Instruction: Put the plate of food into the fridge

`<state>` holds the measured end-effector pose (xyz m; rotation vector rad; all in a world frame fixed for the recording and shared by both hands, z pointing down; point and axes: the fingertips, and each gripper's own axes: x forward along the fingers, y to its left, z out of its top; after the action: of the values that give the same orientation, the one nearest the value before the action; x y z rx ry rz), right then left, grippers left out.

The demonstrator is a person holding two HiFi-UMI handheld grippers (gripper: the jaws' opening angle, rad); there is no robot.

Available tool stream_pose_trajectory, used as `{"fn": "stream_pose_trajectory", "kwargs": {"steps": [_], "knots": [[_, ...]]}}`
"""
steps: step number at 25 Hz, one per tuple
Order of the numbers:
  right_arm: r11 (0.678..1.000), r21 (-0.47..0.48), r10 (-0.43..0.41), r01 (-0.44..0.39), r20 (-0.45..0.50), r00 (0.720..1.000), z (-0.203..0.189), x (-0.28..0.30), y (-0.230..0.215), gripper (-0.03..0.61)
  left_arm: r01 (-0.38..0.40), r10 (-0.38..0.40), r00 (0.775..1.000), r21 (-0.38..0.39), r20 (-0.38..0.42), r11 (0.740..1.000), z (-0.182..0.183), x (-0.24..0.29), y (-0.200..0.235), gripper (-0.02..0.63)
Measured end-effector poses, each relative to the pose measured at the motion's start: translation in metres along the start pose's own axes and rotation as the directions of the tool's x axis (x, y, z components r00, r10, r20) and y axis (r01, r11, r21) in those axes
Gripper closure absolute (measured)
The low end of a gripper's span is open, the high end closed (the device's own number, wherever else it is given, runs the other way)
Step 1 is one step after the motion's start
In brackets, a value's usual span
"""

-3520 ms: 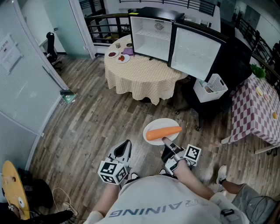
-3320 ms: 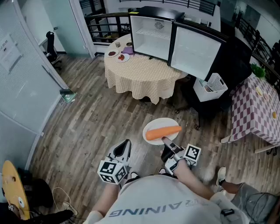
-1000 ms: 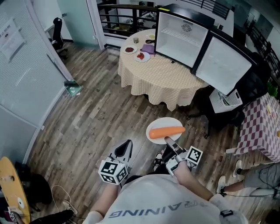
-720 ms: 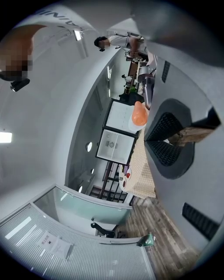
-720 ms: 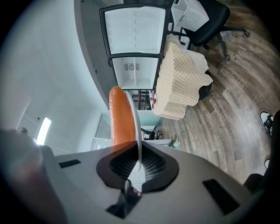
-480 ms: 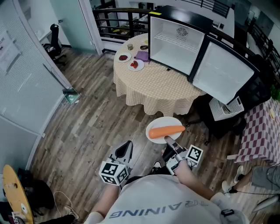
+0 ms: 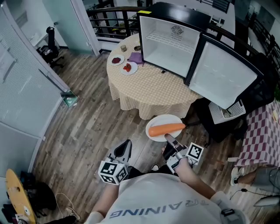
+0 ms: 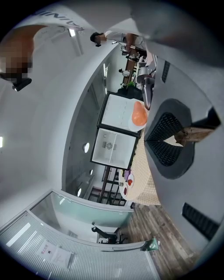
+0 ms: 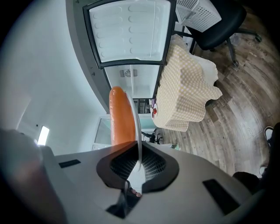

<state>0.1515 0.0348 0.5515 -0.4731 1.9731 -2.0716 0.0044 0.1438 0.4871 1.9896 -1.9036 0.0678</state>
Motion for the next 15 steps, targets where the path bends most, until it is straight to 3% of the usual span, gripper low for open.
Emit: {"fn": "stream_pose_trajectory", "kwargs": {"steps": [6,15], "knots": [[1.0,0.02,-0.02,0.02,0.011,1.0,0.014,0.006,-0.01,0.545,0.009,-0.009,1.0,-0.005,-0.027,1.0,0.0,0.022,0.005,0.606],[0.999,0.023,-0.031,0.029,0.074,0.997,0.04,0.05,-0.01,0.545,0.089,-0.09,0.996,-0.009,-0.03,0.996,0.017,0.077,0.039,0.606]]}}
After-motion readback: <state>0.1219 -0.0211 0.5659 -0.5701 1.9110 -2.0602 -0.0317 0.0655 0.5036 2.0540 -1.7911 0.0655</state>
